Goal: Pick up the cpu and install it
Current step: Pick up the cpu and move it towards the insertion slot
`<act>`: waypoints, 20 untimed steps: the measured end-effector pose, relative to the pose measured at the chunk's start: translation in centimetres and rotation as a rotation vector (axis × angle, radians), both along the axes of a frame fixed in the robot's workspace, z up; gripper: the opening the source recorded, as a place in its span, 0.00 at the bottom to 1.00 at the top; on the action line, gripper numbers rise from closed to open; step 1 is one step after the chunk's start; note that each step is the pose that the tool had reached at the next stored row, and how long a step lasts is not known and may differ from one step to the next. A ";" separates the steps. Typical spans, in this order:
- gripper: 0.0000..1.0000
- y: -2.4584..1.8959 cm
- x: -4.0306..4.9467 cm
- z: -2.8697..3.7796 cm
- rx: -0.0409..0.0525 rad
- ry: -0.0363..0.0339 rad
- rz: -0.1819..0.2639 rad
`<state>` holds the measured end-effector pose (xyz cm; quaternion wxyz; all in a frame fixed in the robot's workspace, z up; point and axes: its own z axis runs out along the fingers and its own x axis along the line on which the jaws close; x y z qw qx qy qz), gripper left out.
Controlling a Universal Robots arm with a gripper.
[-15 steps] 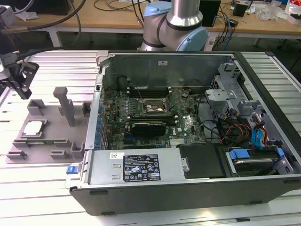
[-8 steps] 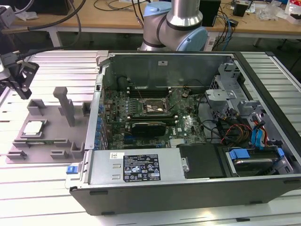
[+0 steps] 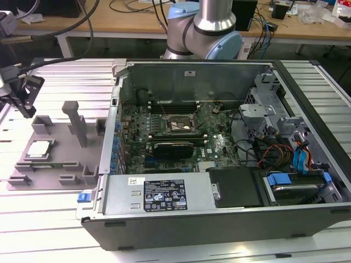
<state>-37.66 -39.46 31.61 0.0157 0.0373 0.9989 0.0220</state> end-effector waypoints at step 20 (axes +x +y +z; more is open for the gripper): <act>0.11 0.01 -1.62 -4.85 -0.0002 0.0048 0.000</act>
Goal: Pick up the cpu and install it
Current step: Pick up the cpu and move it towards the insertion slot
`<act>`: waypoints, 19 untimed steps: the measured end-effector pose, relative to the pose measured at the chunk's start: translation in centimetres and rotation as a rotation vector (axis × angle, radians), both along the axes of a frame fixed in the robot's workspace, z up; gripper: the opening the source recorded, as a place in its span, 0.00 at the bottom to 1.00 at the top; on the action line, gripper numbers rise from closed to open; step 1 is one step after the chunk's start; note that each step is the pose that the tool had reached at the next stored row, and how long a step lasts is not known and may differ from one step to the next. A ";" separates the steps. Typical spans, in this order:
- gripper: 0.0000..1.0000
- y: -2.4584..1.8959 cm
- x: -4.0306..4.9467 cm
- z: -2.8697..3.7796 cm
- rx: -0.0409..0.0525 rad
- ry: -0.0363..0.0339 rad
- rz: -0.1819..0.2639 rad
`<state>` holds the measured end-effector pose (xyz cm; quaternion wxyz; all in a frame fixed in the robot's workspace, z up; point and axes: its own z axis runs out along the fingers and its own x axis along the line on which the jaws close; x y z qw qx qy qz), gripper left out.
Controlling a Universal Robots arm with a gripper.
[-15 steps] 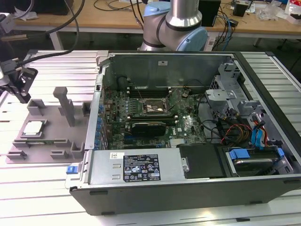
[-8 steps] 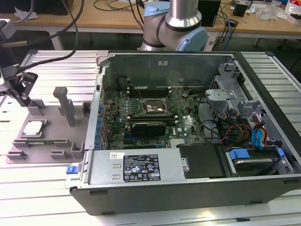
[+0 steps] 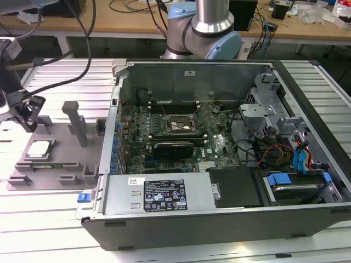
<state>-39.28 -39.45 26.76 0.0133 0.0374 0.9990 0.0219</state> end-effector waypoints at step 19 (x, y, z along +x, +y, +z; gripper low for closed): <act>0.11 -0.19 -1.11 -5.31 0.0000 0.0217 0.000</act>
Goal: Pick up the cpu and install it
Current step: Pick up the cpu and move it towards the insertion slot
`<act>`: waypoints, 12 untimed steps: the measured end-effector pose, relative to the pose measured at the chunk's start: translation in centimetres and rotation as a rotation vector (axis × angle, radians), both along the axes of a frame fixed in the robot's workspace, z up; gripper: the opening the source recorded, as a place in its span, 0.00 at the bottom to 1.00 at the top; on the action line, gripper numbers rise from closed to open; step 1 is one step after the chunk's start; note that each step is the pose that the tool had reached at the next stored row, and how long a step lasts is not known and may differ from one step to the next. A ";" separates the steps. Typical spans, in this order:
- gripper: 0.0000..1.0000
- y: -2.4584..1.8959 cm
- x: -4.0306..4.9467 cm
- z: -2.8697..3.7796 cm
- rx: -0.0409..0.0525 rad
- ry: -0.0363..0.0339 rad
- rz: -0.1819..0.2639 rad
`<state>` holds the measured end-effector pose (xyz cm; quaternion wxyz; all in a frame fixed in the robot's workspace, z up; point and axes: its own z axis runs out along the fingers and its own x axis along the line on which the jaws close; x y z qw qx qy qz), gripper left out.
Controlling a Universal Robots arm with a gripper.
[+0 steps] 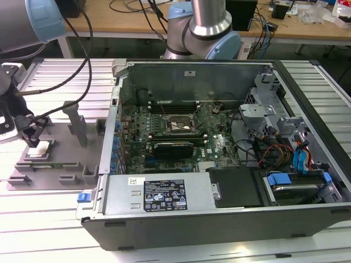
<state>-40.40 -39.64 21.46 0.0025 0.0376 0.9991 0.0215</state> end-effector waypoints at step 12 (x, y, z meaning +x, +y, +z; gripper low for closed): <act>0.66 0.00 0.01 -0.68 0.0001 -0.0021 0.000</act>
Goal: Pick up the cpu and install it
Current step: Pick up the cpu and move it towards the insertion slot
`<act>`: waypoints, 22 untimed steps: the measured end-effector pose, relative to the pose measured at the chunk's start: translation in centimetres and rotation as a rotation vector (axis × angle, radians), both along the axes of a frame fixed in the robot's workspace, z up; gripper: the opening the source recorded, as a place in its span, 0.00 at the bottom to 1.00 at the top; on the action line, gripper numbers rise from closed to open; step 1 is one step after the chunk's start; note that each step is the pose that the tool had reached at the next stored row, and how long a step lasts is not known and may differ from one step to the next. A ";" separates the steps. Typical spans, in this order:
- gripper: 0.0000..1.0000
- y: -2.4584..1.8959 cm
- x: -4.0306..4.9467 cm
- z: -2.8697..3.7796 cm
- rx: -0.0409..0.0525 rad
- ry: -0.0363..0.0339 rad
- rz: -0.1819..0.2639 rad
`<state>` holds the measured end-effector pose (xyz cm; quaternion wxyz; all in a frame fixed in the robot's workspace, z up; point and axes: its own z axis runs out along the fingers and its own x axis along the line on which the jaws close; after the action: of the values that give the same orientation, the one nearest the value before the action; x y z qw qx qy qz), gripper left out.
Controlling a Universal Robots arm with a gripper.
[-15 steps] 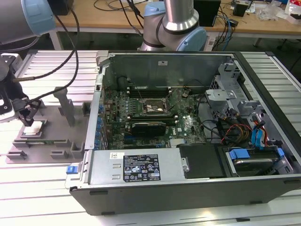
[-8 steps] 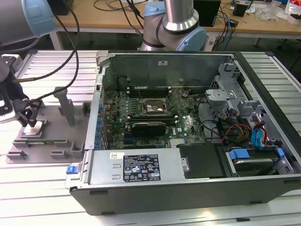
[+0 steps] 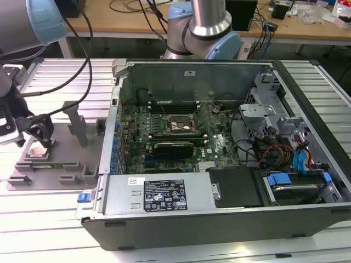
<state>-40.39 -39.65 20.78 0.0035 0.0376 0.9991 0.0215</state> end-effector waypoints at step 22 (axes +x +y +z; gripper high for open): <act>0.66 0.02 -0.38 -2.14 -0.0001 -0.0203 0.005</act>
<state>-40.77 -39.63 18.64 0.0136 0.0351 0.9991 0.0219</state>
